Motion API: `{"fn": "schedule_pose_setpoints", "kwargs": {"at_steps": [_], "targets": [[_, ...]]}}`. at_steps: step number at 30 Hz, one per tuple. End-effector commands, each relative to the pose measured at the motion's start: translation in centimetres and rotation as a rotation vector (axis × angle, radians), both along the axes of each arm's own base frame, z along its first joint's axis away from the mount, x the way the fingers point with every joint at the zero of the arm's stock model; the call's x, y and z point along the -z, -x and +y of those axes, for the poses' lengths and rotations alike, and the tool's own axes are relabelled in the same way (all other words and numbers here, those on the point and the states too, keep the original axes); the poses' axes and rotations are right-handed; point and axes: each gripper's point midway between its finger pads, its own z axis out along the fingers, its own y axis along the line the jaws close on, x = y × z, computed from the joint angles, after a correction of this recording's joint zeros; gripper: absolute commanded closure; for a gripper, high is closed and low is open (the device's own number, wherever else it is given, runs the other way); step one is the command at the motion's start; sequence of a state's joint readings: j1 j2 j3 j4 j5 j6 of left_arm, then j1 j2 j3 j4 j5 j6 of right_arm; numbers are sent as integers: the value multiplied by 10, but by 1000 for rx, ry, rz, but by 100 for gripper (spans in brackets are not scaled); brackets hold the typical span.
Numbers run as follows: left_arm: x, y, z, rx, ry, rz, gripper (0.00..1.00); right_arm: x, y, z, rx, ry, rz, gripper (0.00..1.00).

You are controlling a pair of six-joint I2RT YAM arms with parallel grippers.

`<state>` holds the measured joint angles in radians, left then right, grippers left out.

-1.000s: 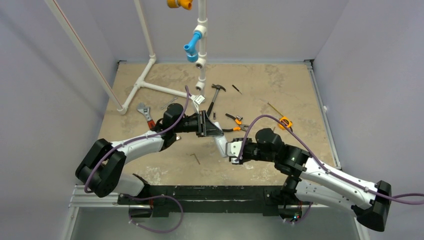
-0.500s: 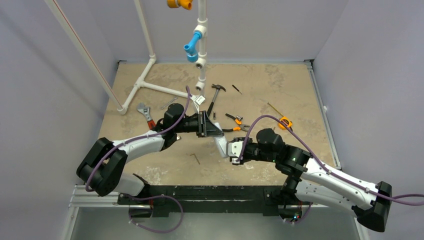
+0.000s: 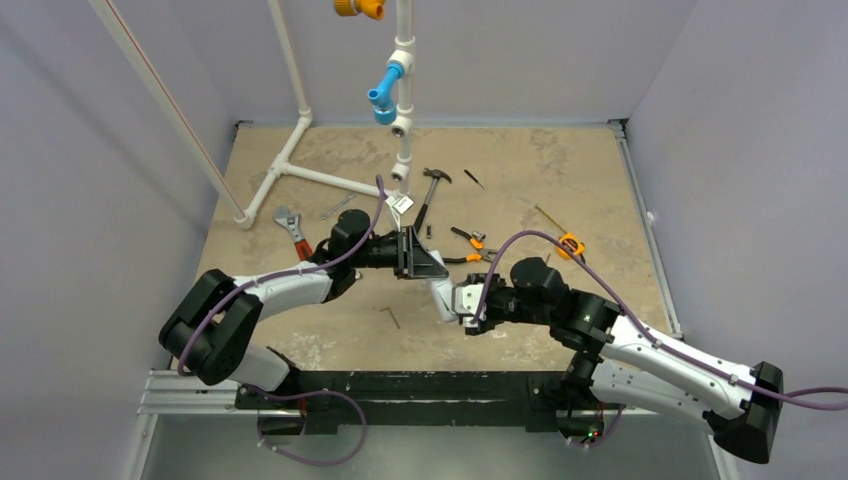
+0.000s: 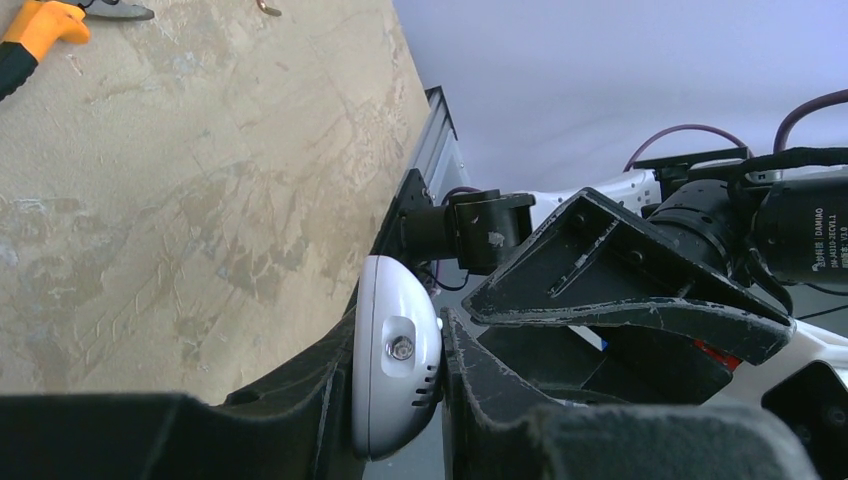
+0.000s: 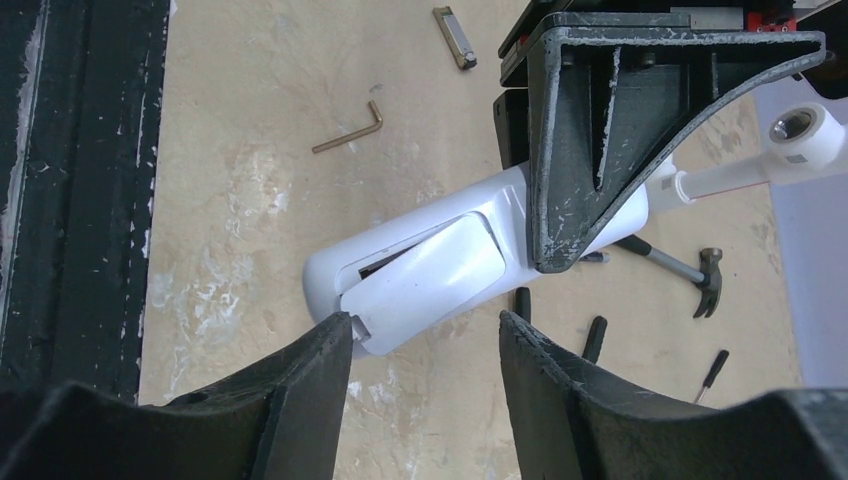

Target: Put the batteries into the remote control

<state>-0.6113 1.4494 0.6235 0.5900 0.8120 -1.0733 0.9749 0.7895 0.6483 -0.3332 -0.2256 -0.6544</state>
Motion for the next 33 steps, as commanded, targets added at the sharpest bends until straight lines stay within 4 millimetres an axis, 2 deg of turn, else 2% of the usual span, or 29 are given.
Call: {"fn": "schedule_pose_setpoints", "kwargs": {"at_steps": [1, 15, 18, 20, 24, 26, 30, 33], "targets": [[-14, 6, -3, 40, 55, -43, 100, -14, -3, 1, 9, -34, -29, 45], [-14, 4, -3, 26, 52, -44, 100, -24, 14, 5, -54, -97, 14, 37], [-14, 3, -3, 15, 49, -46, 100, -39, 14, 8, -24, -182, 33, 34], [-13, 1, -3, 6, 45, -45, 100, -56, 9, 10, 43, -292, 55, 30], [-12, -1, -3, -10, 39, -42, 100, -88, -4, 6, 241, -564, 193, 20], [-12, -2, -2, -18, 36, -41, 100, -96, -4, 5, 288, -612, 266, 19], [-11, -5, -1, -36, 24, -42, 100, -84, -19, -8, 528, -566, 422, 21], [-10, -6, -2, -41, 18, -37, 100, -56, -31, -20, 754, -394, 521, 24]]}}
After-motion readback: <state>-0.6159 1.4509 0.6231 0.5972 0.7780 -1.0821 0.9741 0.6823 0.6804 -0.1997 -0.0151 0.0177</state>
